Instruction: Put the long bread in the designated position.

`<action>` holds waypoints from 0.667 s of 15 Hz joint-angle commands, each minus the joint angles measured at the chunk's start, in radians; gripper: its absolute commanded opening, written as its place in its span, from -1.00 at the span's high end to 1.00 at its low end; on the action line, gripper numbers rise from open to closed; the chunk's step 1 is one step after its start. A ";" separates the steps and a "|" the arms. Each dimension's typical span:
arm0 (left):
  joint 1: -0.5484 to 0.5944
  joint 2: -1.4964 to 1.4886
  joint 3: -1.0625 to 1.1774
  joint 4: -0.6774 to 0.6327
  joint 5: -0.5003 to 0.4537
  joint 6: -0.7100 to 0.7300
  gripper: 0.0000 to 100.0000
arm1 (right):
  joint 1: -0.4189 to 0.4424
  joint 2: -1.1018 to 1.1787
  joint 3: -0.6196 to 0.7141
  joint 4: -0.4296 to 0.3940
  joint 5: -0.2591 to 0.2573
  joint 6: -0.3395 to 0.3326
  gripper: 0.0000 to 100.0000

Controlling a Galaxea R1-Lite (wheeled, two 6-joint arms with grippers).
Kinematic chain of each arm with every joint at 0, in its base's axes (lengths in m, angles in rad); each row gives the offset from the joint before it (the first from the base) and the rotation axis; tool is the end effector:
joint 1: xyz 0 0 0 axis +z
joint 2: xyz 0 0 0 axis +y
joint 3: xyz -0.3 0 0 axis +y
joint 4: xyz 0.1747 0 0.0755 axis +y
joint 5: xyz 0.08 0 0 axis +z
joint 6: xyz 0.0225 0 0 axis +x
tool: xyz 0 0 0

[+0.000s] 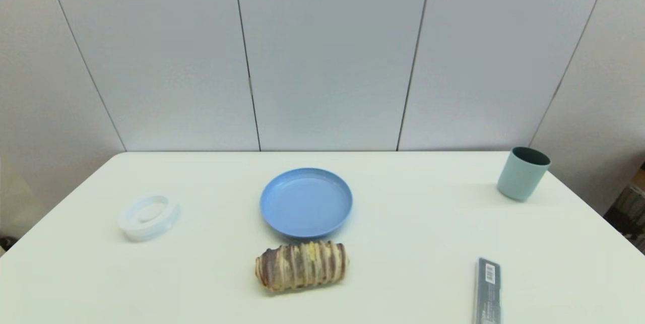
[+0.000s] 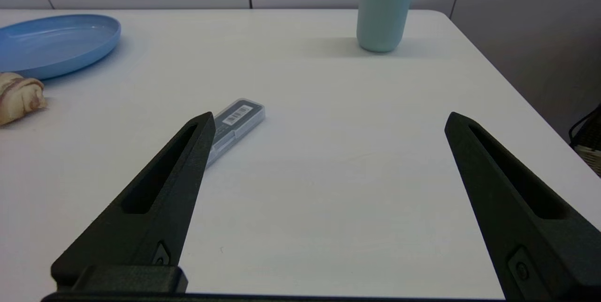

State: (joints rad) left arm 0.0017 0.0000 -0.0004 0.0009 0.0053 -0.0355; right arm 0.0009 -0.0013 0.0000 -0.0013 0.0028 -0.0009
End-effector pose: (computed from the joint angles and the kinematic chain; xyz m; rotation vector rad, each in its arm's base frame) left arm -0.0228 0.0001 0.0755 -0.0355 0.0004 0.0070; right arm -0.0229 0.0000 0.0756 -0.0009 -0.0026 0.0037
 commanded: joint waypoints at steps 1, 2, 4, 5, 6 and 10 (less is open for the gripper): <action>0.000 0.002 0.000 0.001 0.002 -0.001 -1.00 | 0.001 0.001 0.000 0.000 0.000 -0.001 -1.00; 0.000 0.002 0.000 0.001 0.004 -0.001 -1.00 | 0.001 0.001 0.000 0.000 0.000 -0.001 -1.00; 0.000 0.002 0.000 -0.001 0.004 -0.006 -1.00 | 0.001 0.001 0.000 0.000 0.000 -0.001 -1.00; 0.001 0.002 0.000 -0.001 0.004 -0.006 -1.00 | 0.001 0.001 0.000 0.000 0.000 -0.001 -1.00; 0.000 0.002 0.000 -0.001 0.004 -0.006 -1.00 | 0.001 0.001 0.000 0.000 0.000 -0.001 -1.00; 0.000 0.002 0.000 -0.001 0.004 -0.006 -1.00 | 0.001 0.001 0.000 0.000 0.000 -0.001 -1.00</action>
State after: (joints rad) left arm 0.0017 0.0000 0.0000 0.0000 0.0091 -0.0404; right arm 0.0009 -0.0013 0.0000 -0.0013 0.0028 -0.0013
